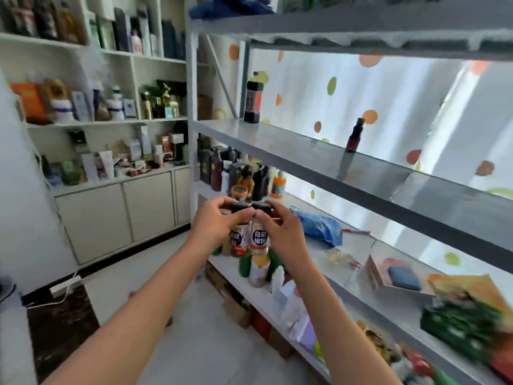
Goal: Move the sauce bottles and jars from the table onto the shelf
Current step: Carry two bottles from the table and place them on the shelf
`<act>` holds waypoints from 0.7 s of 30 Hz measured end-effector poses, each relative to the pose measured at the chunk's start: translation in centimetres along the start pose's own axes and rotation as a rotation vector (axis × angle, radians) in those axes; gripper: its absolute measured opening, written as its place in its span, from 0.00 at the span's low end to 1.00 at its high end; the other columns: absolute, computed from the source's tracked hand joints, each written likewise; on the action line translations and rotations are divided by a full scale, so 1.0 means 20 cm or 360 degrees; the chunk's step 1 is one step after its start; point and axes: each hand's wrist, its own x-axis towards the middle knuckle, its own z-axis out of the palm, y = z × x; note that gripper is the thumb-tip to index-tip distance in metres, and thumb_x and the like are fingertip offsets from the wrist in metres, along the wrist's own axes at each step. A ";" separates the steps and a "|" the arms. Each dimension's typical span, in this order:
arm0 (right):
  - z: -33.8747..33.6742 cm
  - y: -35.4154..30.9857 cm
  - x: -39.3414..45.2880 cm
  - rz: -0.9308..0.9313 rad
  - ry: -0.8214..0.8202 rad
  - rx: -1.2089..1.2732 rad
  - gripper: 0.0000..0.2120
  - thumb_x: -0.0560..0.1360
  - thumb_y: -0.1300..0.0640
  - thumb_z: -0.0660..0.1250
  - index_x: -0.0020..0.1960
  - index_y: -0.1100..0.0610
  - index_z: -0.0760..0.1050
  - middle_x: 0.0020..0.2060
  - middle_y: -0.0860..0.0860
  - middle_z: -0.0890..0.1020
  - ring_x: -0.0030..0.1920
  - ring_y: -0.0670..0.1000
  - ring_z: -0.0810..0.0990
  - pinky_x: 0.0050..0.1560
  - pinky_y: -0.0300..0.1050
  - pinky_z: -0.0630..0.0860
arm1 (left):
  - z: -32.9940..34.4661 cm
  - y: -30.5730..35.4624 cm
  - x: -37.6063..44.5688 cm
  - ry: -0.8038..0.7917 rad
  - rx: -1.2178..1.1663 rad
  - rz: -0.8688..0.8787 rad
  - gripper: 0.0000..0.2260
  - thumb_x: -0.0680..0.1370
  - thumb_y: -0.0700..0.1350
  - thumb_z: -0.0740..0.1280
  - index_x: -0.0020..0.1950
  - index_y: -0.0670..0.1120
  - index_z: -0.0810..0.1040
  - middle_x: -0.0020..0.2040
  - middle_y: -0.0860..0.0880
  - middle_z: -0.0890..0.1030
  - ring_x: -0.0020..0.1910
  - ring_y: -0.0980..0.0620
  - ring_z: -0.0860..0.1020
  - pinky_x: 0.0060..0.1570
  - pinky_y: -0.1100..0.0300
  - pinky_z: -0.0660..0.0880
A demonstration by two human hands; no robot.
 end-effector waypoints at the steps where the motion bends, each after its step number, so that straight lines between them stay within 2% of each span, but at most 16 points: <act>1: -0.06 0.02 0.04 0.0012 0.0024 0.0000 0.08 0.78 0.54 0.70 0.49 0.40 0.77 0.41 0.40 0.84 0.43 0.41 0.83 0.46 0.38 0.81 | 0.06 0.02 0.05 -0.0010 -0.0015 0.0025 0.20 0.66 0.56 0.78 0.51 0.48 0.80 0.45 0.50 0.83 0.43 0.54 0.82 0.38 0.64 0.77; 3: -0.17 0.05 0.11 0.0022 0.0070 -0.0027 0.06 0.77 0.53 0.70 0.54 0.46 0.79 0.44 0.43 0.85 0.44 0.42 0.84 0.48 0.41 0.82 | 0.18 0.08 0.13 -0.0034 -0.0037 0.0063 0.19 0.68 0.55 0.77 0.52 0.48 0.79 0.45 0.52 0.83 0.42 0.57 0.81 0.34 0.69 0.76; 4: -0.22 0.06 0.15 0.0029 0.0103 -0.0043 0.06 0.77 0.53 0.70 0.54 0.47 0.79 0.44 0.44 0.85 0.44 0.41 0.84 0.47 0.41 0.82 | 0.24 0.11 0.17 -0.0065 -0.0050 0.0079 0.19 0.68 0.55 0.77 0.53 0.48 0.80 0.46 0.52 0.83 0.43 0.56 0.82 0.36 0.66 0.78; 7: -0.39 0.08 0.28 0.0026 0.0183 -0.0087 0.06 0.78 0.54 0.69 0.51 0.44 0.77 0.41 0.40 0.82 0.40 0.35 0.82 0.38 0.31 0.78 | 0.40 0.19 0.33 -0.0195 -0.0092 0.0107 0.19 0.68 0.53 0.77 0.54 0.47 0.79 0.48 0.51 0.83 0.47 0.53 0.82 0.45 0.55 0.81; 11: -0.58 0.13 0.49 0.0017 0.0350 -0.0127 0.08 0.77 0.54 0.70 0.56 0.52 0.80 0.46 0.48 0.85 0.44 0.45 0.84 0.42 0.37 0.78 | 0.60 0.27 0.57 -0.0335 -0.0222 0.0148 0.16 0.68 0.49 0.78 0.52 0.46 0.80 0.49 0.47 0.83 0.50 0.48 0.82 0.50 0.49 0.81; 13: -0.67 0.15 0.59 0.0004 0.0421 -0.0134 0.05 0.77 0.56 0.70 0.52 0.49 0.81 0.43 0.46 0.86 0.43 0.45 0.84 0.44 0.41 0.79 | 0.70 0.29 0.69 -0.0387 -0.0262 0.0180 0.16 0.67 0.46 0.79 0.52 0.46 0.81 0.49 0.48 0.84 0.50 0.48 0.83 0.53 0.49 0.80; 16: -0.79 0.17 0.76 -0.0039 0.0528 -0.0160 0.09 0.77 0.59 0.70 0.46 0.44 0.80 0.38 0.45 0.85 0.41 0.45 0.83 0.46 0.47 0.81 | 0.87 0.32 0.92 -0.0432 -0.0357 0.0252 0.17 0.65 0.45 0.80 0.53 0.45 0.83 0.48 0.48 0.85 0.49 0.48 0.83 0.55 0.46 0.79; 18: -0.86 0.18 0.88 -0.0061 0.0597 -0.0210 0.11 0.77 0.59 0.70 0.45 0.42 0.79 0.38 0.44 0.85 0.40 0.43 0.83 0.45 0.45 0.82 | 0.98 0.34 1.08 -0.0459 -0.0372 0.0290 0.18 0.65 0.47 0.80 0.53 0.45 0.84 0.48 0.49 0.85 0.49 0.50 0.83 0.55 0.46 0.79; 21: -0.97 0.23 1.09 -0.0062 0.0698 -0.0304 0.10 0.78 0.58 0.69 0.50 0.42 0.78 0.44 0.45 0.85 0.44 0.43 0.84 0.44 0.39 0.80 | 1.14 0.37 1.33 -0.0555 -0.0389 0.0380 0.17 0.65 0.49 0.80 0.50 0.46 0.84 0.46 0.51 0.85 0.47 0.51 0.83 0.53 0.45 0.80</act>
